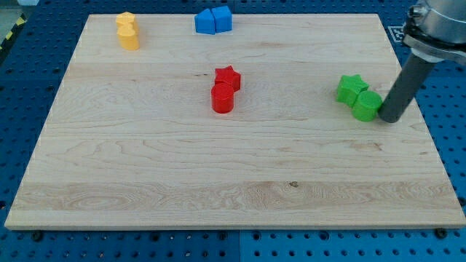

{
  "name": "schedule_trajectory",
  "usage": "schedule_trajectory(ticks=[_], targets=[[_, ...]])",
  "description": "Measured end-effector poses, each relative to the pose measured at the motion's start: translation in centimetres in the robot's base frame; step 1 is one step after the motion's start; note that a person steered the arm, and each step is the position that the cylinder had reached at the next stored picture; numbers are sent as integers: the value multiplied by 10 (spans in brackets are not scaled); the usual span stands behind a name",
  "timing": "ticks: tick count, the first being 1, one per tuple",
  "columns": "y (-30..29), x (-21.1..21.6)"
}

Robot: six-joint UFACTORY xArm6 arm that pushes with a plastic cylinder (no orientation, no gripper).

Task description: Move the green circle towards center

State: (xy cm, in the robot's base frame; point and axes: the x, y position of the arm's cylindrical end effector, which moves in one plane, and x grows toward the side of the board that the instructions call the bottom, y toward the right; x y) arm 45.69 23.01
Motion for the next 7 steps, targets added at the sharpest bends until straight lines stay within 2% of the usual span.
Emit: schedule_trajectory(ticks=[2,5,6,7], targets=[[-26,-13],[2,-31],[-3,-40],[-20,-29]])
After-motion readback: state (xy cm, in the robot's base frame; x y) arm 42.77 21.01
